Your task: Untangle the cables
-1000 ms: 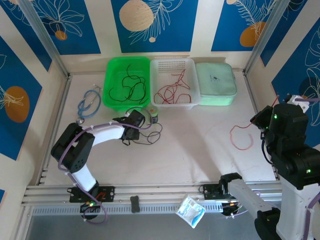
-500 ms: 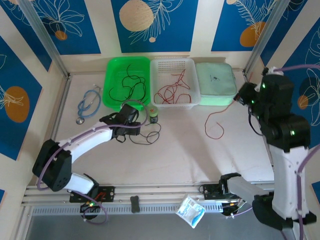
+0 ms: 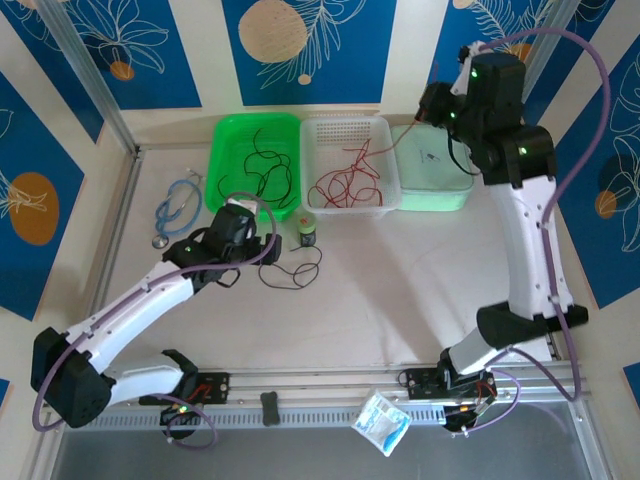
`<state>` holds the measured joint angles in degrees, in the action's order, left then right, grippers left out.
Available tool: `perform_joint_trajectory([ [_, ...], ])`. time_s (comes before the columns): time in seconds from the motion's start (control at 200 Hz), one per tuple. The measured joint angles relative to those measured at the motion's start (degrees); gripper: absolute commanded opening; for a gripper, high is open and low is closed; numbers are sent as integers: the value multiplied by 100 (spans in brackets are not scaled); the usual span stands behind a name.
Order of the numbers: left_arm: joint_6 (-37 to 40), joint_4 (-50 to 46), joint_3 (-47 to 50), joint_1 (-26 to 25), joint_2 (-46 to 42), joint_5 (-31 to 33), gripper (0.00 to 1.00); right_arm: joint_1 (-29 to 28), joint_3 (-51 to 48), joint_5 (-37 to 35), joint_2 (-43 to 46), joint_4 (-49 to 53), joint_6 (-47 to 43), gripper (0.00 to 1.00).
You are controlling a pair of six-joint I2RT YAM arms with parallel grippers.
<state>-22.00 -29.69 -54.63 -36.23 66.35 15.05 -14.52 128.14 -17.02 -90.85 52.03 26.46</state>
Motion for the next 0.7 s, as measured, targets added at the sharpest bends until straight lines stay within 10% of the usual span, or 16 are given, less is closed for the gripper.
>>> perform_joint_trajectory([
  [0.415, -214, -278, 199, -15, -332, -87, 100, -39, 2883, 50, -3320, -363, -212, 0],
  [0.7, -452, -564, 210, -44, -439, -90, 96, -72, 2140, -17, -4315, -448, -199, 0],
])
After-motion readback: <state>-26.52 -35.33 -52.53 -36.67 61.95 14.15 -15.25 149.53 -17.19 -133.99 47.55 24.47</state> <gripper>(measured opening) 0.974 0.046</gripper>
